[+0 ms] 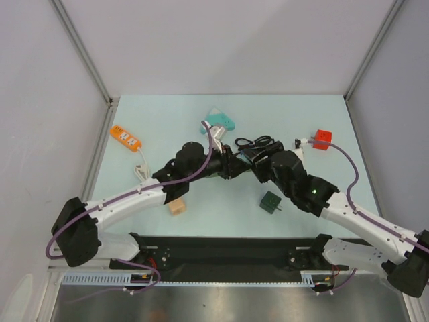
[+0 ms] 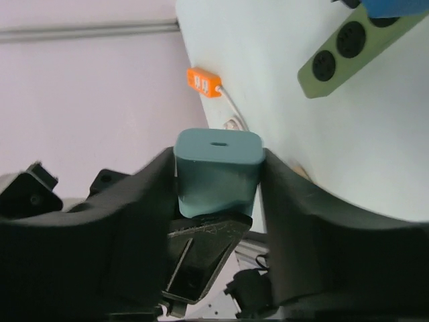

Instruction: Insert the plug

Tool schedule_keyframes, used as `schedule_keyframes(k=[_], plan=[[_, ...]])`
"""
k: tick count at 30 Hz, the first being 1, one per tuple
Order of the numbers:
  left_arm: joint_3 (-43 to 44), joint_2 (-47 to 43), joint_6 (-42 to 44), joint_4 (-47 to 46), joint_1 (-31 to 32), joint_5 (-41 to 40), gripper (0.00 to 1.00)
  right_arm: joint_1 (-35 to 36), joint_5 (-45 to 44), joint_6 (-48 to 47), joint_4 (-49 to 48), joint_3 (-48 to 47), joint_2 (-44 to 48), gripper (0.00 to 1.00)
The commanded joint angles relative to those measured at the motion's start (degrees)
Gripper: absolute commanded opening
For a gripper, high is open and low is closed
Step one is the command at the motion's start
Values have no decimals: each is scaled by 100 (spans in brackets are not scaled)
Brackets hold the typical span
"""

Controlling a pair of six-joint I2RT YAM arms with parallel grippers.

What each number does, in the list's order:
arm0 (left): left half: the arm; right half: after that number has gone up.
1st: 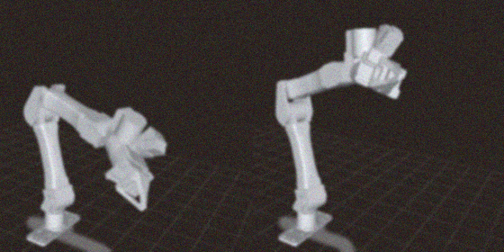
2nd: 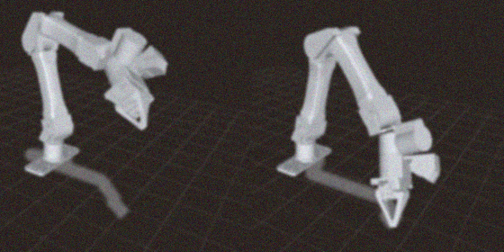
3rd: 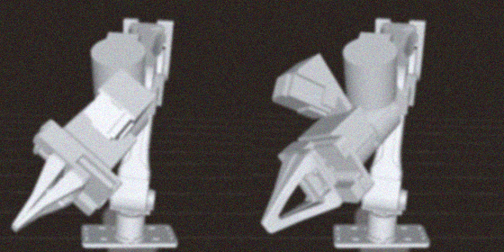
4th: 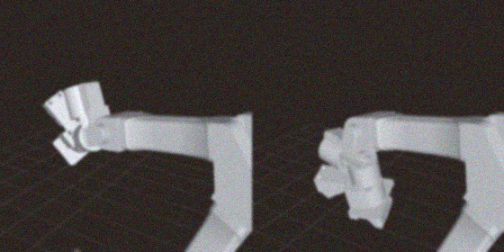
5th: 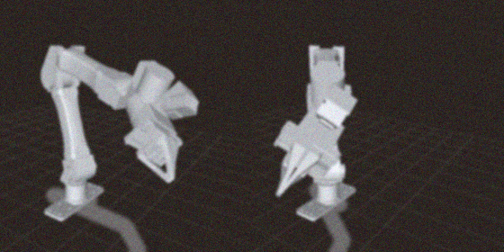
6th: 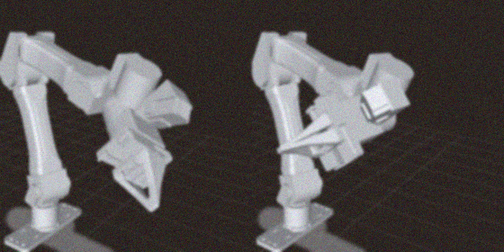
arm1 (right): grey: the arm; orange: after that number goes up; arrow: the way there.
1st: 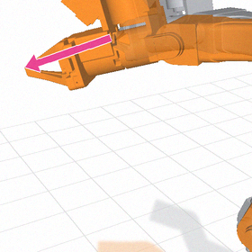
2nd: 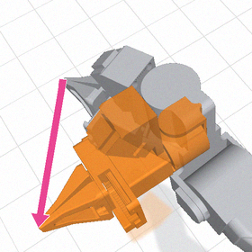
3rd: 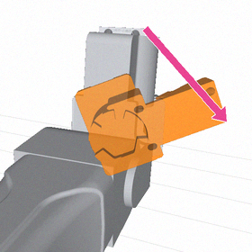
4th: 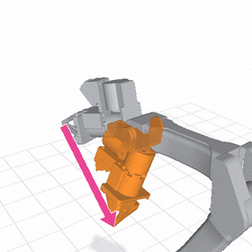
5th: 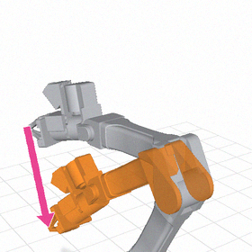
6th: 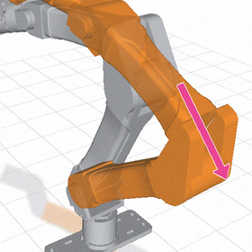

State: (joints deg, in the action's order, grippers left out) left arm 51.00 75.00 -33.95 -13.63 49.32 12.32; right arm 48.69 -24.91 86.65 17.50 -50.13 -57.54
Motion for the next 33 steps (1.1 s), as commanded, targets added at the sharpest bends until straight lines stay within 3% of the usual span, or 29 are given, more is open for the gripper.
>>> schedule_keyframes(k=[1, 2, 4, 7, 8, 11, 17, 20, 21, 22, 28, 33], plan=[[41, -459, -235, -299, -1, 447, 0, 45, 249, -1333, -950, 3, 515, 64], [41, -582, -226, -255, -1, 482, 0, 27, 275, -1492, -950, 47, 594, 71], [24, -697, -226, -228, -1, 579, 0, -17, 416, -1853, -871, 73, 805, 75], [32, -873, -296, -219, -10, 754, 0, -70, 644, -2169, -739, 161, 1024, 91], [50, -891, -339, -211, -10, 842, 0, -87, 697, -2274, -626, 179, 1078, 93], [146, -961, -314, -79, -28, 1412, 0, -210, 1066, -3082, -467, 170, 1350, 92], [-2, -1312, -401, 88, -142, 2922, 0, -921, 3006, -5189, -47, -592, 1825, 84], [15, -1383, -428, 185, -142, 3494, 0, -1483, 4919, -5754, 140, -1200, 1563, 85], [6, -1400, -436, 185, -142, 3558, 0, -1676, 6065, -5799, 140, -1271, 1309, 85], [6, -1427, -454, 107, -151, 3628, 0, -1713, 6485, -5826, 166, -1393, 1176, 85], [6, -1471, -726, -316, -142, 4059, 0, -1669, 7148, -5879, -141, -1192, 1236, 86], [-20, -1506, -727, -395, -142, 4086, 0, -1617, 7386, -6116, 157, -1210, 1166, 81]])
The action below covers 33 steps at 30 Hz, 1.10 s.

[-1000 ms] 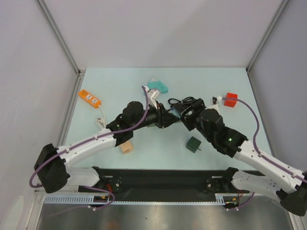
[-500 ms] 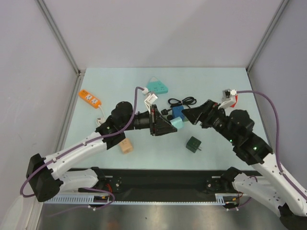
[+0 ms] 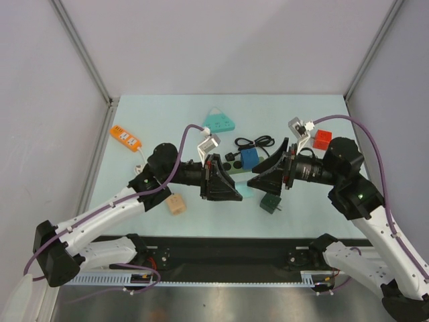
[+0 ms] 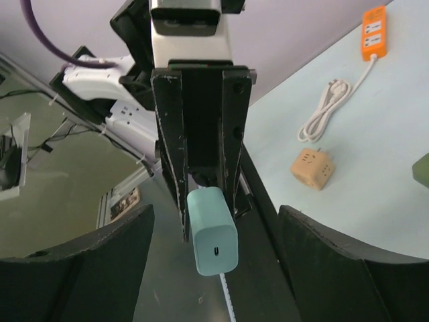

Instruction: Insert the plug

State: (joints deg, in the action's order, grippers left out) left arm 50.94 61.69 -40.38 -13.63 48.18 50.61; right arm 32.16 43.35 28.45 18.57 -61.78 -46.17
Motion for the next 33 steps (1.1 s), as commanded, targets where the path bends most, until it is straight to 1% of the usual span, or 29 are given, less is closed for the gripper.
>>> schedule_keyframes(k=[1, 4, 9, 10, 15, 18, 19, 20, 23, 26, 29, 32, 33], plan=[[-14, -184, -93, -412, -28, 265, 0, 53, 560, -365, 85, -53, 29, 80], [-58, -184, -128, -509, -28, 239, 0, 80, 551, -367, 147, -27, 64, 77], [-40, -122, -163, -597, -28, 221, 0, 255, 499, -226, -98, 148, 82, 73], [-40, -114, -154, -606, -28, 230, 0, 308, 481, -199, -134, 227, 73, 70], [-31, -96, -128, -624, -37, 221, 0, 536, 341, -252, -178, 315, 73, 62], [-49, -52, -102, -615, -28, 247, 0, 554, 297, -173, -362, 377, 100, 52], [-49, -43, -102, -623, -28, 256, 0, 554, 305, -129, -424, 386, 100, 44], [-49, -26, -110, -632, -28, 256, 0, 554, 375, -77, -607, 447, 82, 42], [-84, 27, -198, -790, -28, 318, 0, 572, 516, 152, -967, 553, 21, 41], [-102, 71, -286, -966, -37, 388, 0, 572, 516, 179, -1022, 605, -50, 40], [-58, 71, -251, -905, -28, 379, 0, 589, 577, 231, -1109, 632, -76, 37], [3, 80, -190, -739, -28, 327, 0, 598, 613, 346, -1320, 676, -59, 14], [47, 80, -24, -572, -46, 240, 9, 598, 578, 346, -1329, 650, -41, 0]])
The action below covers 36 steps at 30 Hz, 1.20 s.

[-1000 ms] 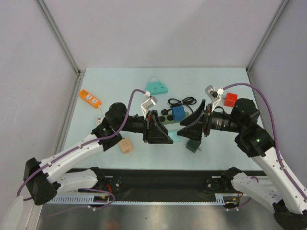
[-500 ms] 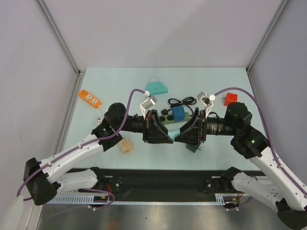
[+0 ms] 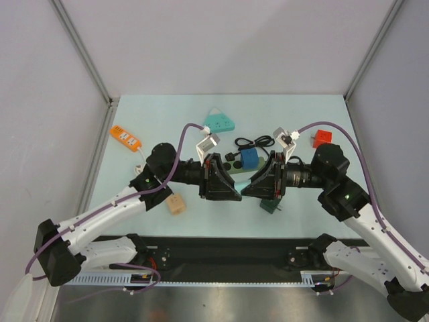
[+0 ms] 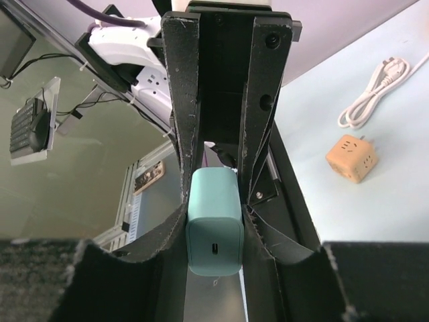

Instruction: Insert the plug

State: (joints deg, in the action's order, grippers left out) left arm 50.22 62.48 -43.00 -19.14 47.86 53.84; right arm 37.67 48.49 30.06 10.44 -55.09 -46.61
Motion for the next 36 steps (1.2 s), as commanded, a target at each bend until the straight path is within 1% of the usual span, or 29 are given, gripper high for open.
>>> schedule_keyframes(k=[1, 2, 3, 5, 6, 8, 12, 14, 15, 17, 18, 20, 21, 22, 24, 25, 26, 28, 29, 31, 32, 36], plan=[[172, -42, 370, 232, -31, -198, 26, 39, -49, 184, -490, -45, 20, 0], [216, -104, 520, 800, -83, -573, 65, 39, -111, 149, -446, -80, 29, 0], [243, -183, 782, 1058, -127, -786, 76, -5, -164, 88, -368, -142, 20, 0], [112, -515, 951, 1507, -284, -1320, 94, -49, -270, -201, -25, -353, -58, 0], [50, -622, 995, 1596, -373, -1411, 97, -110, -296, -325, 106, -414, -76, 0], [-90, -833, 952, 1763, -688, -1552, 100, -233, -366, -571, 475, -616, -146, 0], [-398, -1202, 943, 2370, -1225, -1702, 99, -594, -402, -1325, 977, -1108, -654, 0], [-486, -1299, 1022, 2747, -1506, -1885, 99, -664, -612, -1739, 1381, -1389, -980, 0], [-495, -1360, 1144, 2923, -1586, -2191, 98, -673, -691, -2324, 1774, -1686, -1347, 0], [-469, -1405, 1311, 3378, -1788, -2526, 98, -665, -1191, -2706, 1987, -1925, -1657, 0], [-460, -1449, 1469, 3521, -1832, -2902, 98, -673, -1349, -2899, 2223, -2205, -1841, 0], [-399, -1502, 1636, 3863, -1920, -3212, 98, -682, -1438, -3601, 2514, -2523, -2394, 0], [-372, -1519, 1811, 3952, -1929, -3396, 98, -647, -1543, -3830, 2925, -2994, -2614, 0], [-346, -1545, 1900, 4074, -1938, -3624, 98, -543, -1858, -4320, 3155, -3242, -3104, 0], [-346, -1563, 2111, 4137, -1947, -3854, 98, -375, -2079, -4911, 3751, -3726, -3546, 0], [-355, -1563, 2164, 4172, -1955, -4090, 98, -296, -2333, -5227, 3868, -4059, -3774, 0], [-372, -1563, 2234, 4181, -1973, -4188, 98, -113, -2457, -5743, 3956, -4175, -4133, 0], [-398, -1572, 2270, 4207, -2043, -4416, 98, 20, -2642, -6265, 4115, -4447, -4478, 0], [-416, -1581, 2270, 4208, -2078, -4452, 98, 65, -2721, -6485, 4133, -4536, -4810, 0], [-425, -1616, 2261, 4260, -2192, -4505, 98, 65, -2985, -6636, 4212, -4782, -5128, 0], [-451, -1659, 2261, 4278, -2219, -4575, 97, 56, -3047, -6741, 4256, -4940, -5435, 0], [-504, -1844, 2209, 4383, -2351, -4865, 97, 118, -3293, -7461, 4397, -5125, -6051, 0]])
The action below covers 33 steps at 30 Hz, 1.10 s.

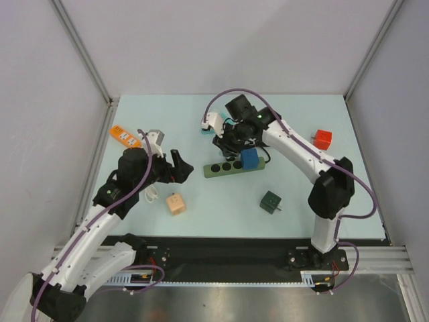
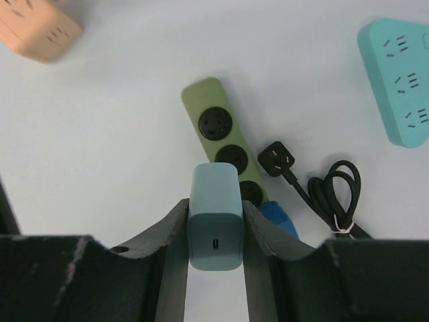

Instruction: Insert the plug

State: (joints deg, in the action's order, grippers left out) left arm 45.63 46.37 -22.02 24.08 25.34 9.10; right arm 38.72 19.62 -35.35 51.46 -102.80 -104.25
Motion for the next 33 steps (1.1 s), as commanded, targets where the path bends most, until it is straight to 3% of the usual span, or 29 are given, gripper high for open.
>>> schedule_keyframes(k=[1, 10, 17, 33], plan=[[-45, -277, 102, 114, -117, -479, 97, 30, -441, -990, 312, -389, -394, 0], [-177, -1024, 145, 220, -126, -1551, 100, 206, -1065, -2008, 409, -539, -1176, 0], [-195, -928, 110, 229, -126, -1359, 100, 233, -1232, -2607, 504, -890, -1624, 0], [-203, -937, 128, 238, -126, -1420, 100, 171, -556, -3109, 997, -1040, -1915, 0]])
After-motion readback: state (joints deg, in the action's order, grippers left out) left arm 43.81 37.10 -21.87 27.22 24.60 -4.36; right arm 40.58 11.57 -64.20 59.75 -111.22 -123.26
